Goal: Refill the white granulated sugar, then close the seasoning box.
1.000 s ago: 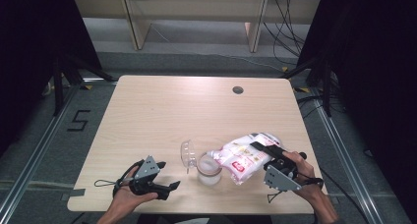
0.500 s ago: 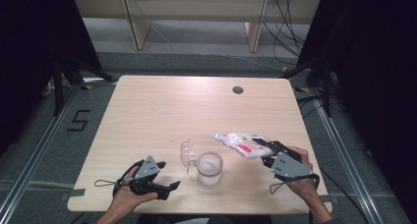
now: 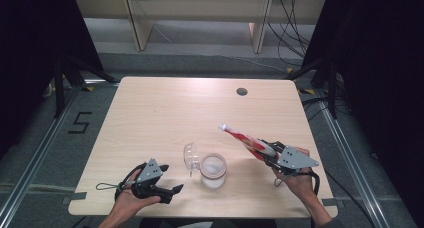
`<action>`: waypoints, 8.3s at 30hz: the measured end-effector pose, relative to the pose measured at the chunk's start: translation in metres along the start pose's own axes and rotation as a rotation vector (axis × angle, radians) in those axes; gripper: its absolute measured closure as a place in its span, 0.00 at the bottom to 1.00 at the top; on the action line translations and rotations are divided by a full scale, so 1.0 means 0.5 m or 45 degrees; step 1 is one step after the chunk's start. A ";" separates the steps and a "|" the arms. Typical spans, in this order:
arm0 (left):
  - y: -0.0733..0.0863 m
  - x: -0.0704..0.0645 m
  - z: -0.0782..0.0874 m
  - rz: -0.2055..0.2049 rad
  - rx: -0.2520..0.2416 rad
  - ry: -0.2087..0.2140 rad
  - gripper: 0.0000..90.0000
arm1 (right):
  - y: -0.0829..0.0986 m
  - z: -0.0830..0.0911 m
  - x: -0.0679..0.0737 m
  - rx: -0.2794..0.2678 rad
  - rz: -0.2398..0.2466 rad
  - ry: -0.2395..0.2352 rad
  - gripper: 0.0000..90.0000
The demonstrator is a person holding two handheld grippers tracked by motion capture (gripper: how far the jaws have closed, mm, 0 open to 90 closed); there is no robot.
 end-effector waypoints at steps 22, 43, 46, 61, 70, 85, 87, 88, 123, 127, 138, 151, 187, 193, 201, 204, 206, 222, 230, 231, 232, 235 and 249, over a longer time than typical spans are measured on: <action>0.000 0.000 0.001 -0.002 -0.003 0.004 0.17 | 0.058 -0.034 -0.025 0.037 -0.218 -0.036 0.83; 0.000 0.002 0.000 -0.004 0.004 -0.009 0.17 | 0.070 -0.010 -0.019 0.093 -0.360 -0.004 0.82; 0.000 0.001 0.000 -0.003 0.005 -0.008 0.17 | 0.075 -0.005 -0.021 0.104 -0.387 -0.016 0.82; 0.000 0.000 -0.001 0.000 -0.005 -0.002 0.17 | 0.094 0.009 -0.029 0.095 -0.433 -0.005 0.82; 0.000 0.000 -0.001 0.000 -0.008 -0.001 0.17 | 0.092 0.013 -0.022 0.110 -0.538 -0.037 0.75; -0.002 -0.002 0.002 0.006 -0.015 0.012 0.17 | 0.082 0.051 -0.013 0.141 -0.629 0.057 0.46; -0.005 -0.005 0.001 0.016 -0.027 0.020 0.17 | 0.082 0.059 -0.003 0.173 -0.651 0.069 0.44; -0.005 -0.005 0.001 0.017 -0.026 0.020 0.17 | 0.082 0.063 0.001 0.193 -0.658 0.061 0.42; -0.050 -0.020 0.016 0.095 -0.021 0.040 0.19 | 0.094 0.128 0.062 0.308 -0.697 0.111 0.32; -0.058 -0.019 0.023 0.096 -0.037 0.030 0.20 | 0.091 0.126 0.065 0.318 -0.705 0.129 0.30; -0.068 -0.018 0.021 0.083 -0.026 0.039 0.29 | 0.094 0.123 0.066 0.336 -0.710 0.117 0.31; -0.073 -0.015 0.026 0.034 -0.028 0.025 0.49 | 0.096 0.143 0.068 0.335 -0.708 0.133 0.32; -0.121 -0.047 0.047 -0.111 -0.070 0.005 0.99 | 0.091 0.146 0.085 0.330 -0.710 0.106 0.32; -0.127 -0.051 0.042 -0.140 -0.077 0.010 0.99 | 0.091 0.144 0.085 0.327 -0.697 0.090 0.32; -0.131 -0.057 0.039 -0.142 -0.081 0.018 0.98 | 0.090 0.144 0.085 0.324 -0.700 0.094 0.32; -0.133 -0.062 0.036 -0.133 -0.085 0.023 0.98 | 0.090 0.144 0.085 0.328 -0.688 0.103 0.32; -0.134 -0.065 0.035 -0.117 -0.089 0.030 0.97 | 0.090 0.144 0.083 0.325 -0.670 0.117 0.32; -0.128 -0.060 0.043 -0.048 -0.104 0.107 0.73 | 0.088 0.143 0.087 0.330 -0.702 0.097 0.32; -0.113 -0.047 0.047 -0.019 -0.093 0.065 0.47 | 0.087 0.143 0.085 0.321 -0.681 0.103 0.32; -0.110 -0.047 0.046 0.015 -0.096 0.069 0.44 | 0.088 0.144 0.085 0.324 -0.678 0.105 0.32; -0.107 -0.044 0.045 0.016 -0.082 0.074 0.41 | 0.087 0.143 0.086 0.322 -0.684 0.098 0.32; -0.097 -0.041 0.044 0.032 -0.074 0.053 0.35 | 0.087 0.144 0.087 0.328 -0.683 0.097 0.32; -0.053 -0.039 0.038 0.055 -0.042 0.046 0.24 | 0.086 0.143 0.090 0.323 -0.690 0.082 0.32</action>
Point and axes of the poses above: each handheld gripper's, and its own axes: z roughly backward along the jaws, y roughly out of its underside, x roughly to its left, the point moved 5 cm from there along -z, roughly forward along the jaws, and after that the axes turned 13 degrees about x, right-handed, at the moved point
